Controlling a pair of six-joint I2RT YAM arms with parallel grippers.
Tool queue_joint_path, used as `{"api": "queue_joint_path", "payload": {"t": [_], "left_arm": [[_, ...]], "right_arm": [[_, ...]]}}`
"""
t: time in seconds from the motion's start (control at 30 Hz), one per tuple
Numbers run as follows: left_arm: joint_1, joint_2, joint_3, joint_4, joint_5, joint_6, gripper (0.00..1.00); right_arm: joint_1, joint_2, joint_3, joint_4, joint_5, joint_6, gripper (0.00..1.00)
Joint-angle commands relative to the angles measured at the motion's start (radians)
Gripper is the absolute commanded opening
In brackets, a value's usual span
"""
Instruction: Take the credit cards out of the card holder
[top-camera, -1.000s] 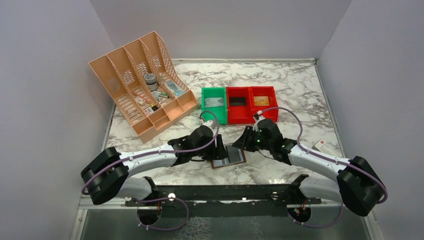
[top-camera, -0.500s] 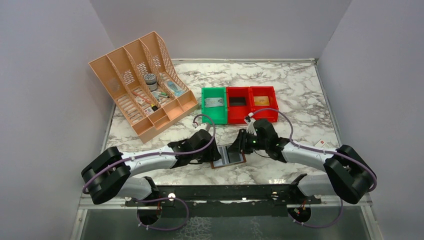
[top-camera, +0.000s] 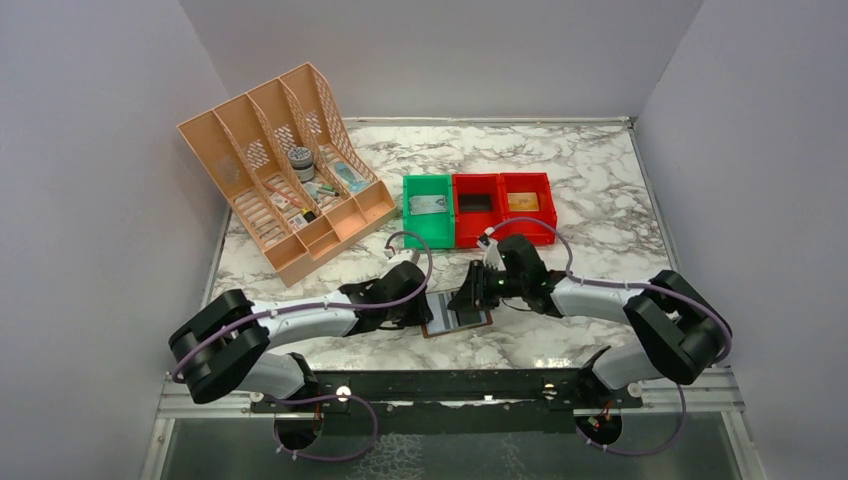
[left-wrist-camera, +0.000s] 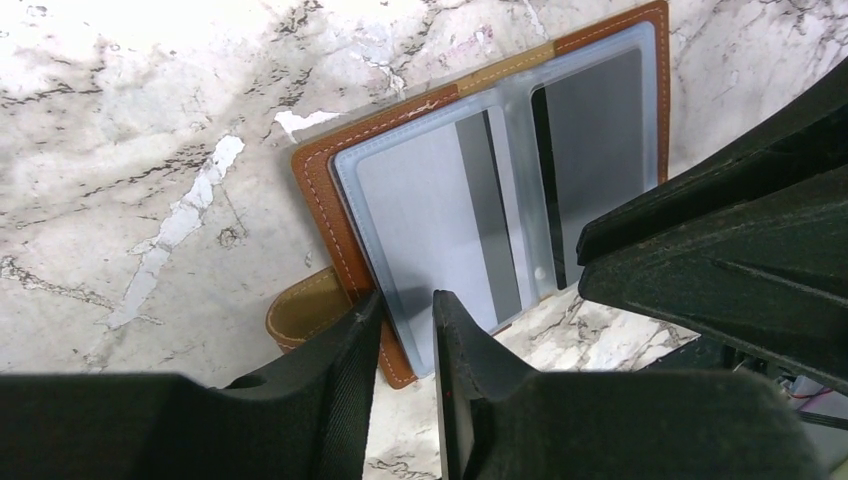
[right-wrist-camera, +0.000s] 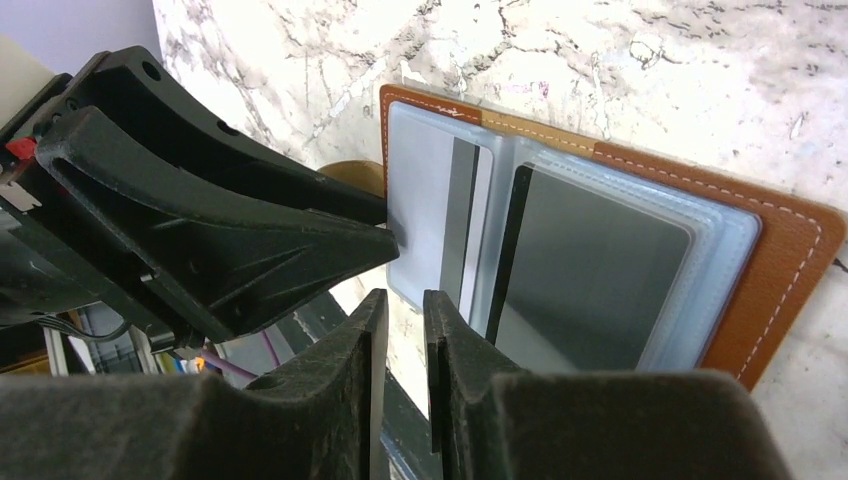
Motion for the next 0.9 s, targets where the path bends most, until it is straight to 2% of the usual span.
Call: {"api": "queue_joint_path", "payload": {"t": [0.0,0.27,0.53,0.77,0.87], "left_arm": [[-0.003,0.021,0.013,-0.009,-0.030,0.029,0.27],[-0.003,0.046,0.019,-0.020,-0.026,0.051,0.22],[-0.003,0.059,0.037,-0.045,-0.031,0.084,0.20],[-0.003,0.080,0.050,-0.044,-0.022,0.097,0.18],[-0.003,0.083,0.055,-0.052,-0.022,0.105,0.17]], "right_arm": [[-0.003,0.046,0.044,0.017,-0.043,-0.028,0.19],[-0.003,0.130,0.095,-0.037,-0.053,-0.069,0.19],[-0.002,0.079,0.057,-0.082,0.117,-0.059,0.21],[-0.002,0.112,0.063,-0.075,0.040,-0.101,0.21],[-0.002,0.121,0.063,-0.087,0.056,-0.090,0.21]]}}
